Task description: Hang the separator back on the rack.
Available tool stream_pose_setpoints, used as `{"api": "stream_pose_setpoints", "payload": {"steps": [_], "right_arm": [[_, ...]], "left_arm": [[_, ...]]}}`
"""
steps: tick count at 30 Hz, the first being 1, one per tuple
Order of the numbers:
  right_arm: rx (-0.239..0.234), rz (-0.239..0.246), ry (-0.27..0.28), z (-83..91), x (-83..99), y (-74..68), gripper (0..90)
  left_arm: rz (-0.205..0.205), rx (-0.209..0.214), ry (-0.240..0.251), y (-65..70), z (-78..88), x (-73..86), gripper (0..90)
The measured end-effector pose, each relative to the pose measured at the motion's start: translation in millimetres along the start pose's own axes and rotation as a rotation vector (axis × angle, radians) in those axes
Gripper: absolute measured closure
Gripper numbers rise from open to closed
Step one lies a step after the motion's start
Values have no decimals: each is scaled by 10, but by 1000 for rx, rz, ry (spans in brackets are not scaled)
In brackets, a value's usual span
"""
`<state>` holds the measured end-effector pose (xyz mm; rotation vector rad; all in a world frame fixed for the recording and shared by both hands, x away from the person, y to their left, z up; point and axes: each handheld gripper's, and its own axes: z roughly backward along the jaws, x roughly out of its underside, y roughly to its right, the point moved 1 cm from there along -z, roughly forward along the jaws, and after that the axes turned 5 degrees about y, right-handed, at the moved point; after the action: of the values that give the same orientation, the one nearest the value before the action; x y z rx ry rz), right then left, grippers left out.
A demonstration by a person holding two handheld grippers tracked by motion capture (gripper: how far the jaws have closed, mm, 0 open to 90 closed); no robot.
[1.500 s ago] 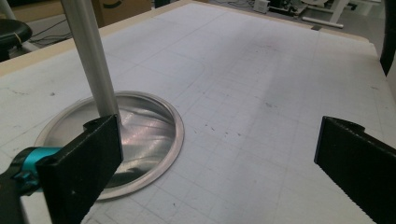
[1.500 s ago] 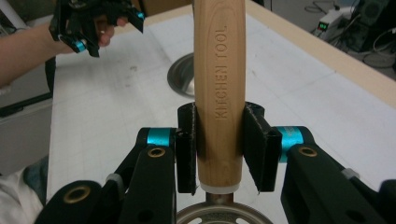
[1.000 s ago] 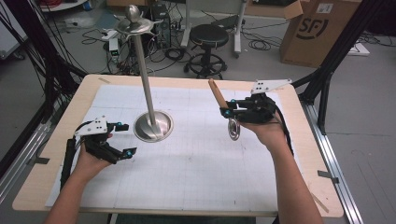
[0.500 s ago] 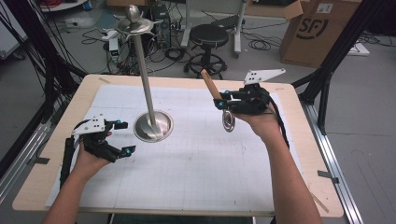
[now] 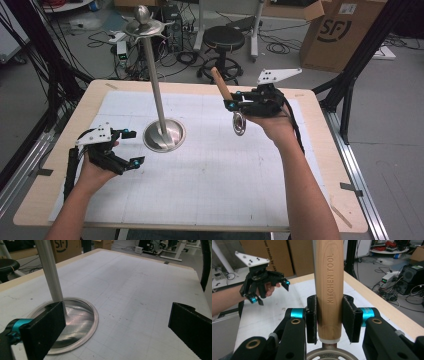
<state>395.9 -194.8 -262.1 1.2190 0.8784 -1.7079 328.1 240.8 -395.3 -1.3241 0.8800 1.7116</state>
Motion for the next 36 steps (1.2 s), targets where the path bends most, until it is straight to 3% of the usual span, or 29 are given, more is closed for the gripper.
{"api": "stream_pose_setpoints", "payload": {"steps": [12,19,36], "right_arm": [[14,41,25,-54,-327,-12,677],[-11,61,45,-161,-498,-28,677],[-25,103,64,-238,-754,-101,677]], "left_arm": [[-4,1,-18,24,-26,-2,17],[0,3,-15,14,-22,1,17],[-1,6,-14,15,-21,-1,17]]}}
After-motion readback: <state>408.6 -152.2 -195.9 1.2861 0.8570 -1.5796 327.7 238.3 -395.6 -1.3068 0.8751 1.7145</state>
